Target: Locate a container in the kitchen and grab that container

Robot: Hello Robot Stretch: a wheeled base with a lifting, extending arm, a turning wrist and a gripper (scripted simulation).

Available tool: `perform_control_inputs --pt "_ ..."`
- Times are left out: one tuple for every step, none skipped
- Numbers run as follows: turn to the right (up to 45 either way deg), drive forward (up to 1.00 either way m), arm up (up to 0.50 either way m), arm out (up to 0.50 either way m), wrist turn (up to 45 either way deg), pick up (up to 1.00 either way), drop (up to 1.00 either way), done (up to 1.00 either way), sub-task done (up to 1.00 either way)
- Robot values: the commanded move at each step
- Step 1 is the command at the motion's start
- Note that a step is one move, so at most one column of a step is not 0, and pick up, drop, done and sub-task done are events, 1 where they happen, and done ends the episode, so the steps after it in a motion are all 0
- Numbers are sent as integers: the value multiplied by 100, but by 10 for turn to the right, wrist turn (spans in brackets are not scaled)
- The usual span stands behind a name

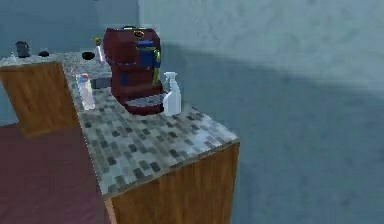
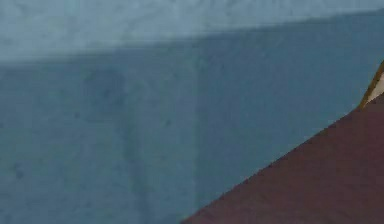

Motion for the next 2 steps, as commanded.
perform_control_inputs --pt "-450 0 0 0 0 0 0 0 0" --pt "0 75 0 0 0 0 0 0 0"
